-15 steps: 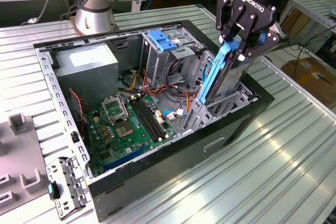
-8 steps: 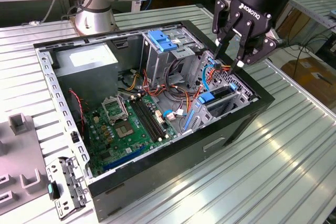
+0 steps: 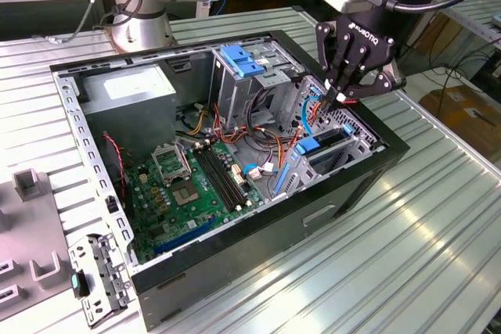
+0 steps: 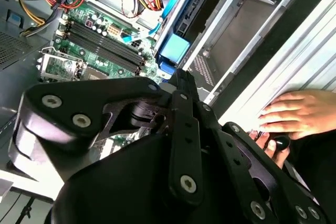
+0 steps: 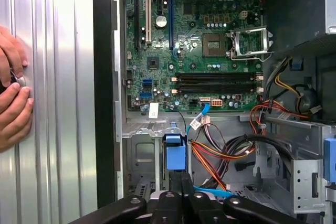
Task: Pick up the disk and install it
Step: 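Insert the disk into the insertion slot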
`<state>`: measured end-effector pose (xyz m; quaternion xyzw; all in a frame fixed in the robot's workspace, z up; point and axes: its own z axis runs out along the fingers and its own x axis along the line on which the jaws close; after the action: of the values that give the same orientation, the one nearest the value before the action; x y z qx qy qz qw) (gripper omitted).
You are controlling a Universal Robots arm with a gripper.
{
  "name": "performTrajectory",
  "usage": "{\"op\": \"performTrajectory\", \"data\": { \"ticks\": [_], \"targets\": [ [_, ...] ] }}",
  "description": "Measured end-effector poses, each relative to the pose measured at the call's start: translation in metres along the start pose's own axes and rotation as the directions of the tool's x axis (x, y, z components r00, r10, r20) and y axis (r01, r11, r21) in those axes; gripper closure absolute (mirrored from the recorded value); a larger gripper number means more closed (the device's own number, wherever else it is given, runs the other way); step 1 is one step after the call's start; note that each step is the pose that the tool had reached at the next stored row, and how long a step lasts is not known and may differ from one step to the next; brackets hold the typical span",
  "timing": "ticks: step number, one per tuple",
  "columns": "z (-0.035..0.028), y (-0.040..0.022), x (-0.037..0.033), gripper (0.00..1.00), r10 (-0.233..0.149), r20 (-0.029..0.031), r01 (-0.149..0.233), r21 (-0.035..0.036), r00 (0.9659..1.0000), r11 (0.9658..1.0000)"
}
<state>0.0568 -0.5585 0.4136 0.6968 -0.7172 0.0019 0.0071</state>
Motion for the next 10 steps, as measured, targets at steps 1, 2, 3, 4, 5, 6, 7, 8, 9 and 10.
{"op": "performTrajectory", "data": {
  "ticks": [1,2,3,4,5,6,7,8,9,10],
  "targets": [
    [0.0026,0.0,-0.0001,0.88,0.0,0.0,0.0,-0.0001,1.0,1.0],
    [0.0043,0.0,-0.0001,0.89,0.0,0.0001,0.0,-0.0001,1.0,1.0],
    [0.0083,-0.0001,-0.0001,0.89,0.0,0.0001,0.0,0.0,1.0,1.0],
    [0.0107,-0.0001,-0.0002,0.89,-0.001,0.0,0.001,0.0,1.0,1.0],
    [0.0125,-0.0001,-0.0002,0.89,-0.001,0.0,0.001,0.0,1.0,1.0],
    [0.0153,-0.0001,-0.0002,0.89,-0.001,-0.0001,0.001,0.0,1.0,1.0],
    [0.0184,-0.0001,-0.0002,0.89,-0.001,0.0,0.001,0.0,1.0,1.0],
    [0.0207,-0.0002,-0.0003,0.89,-0.001,0.0001,0.001,0.0,1.0,1.0],
    [0.0225,-0.0002,-0.0003,0.89,-0.002,0.0,0.002,0.0,1.0,1.0],
    [0.0251,-0.0002,-0.0003,0.89,-0.002,0.0001,0.002,0.0,1.0,1.0]
  ]
}}
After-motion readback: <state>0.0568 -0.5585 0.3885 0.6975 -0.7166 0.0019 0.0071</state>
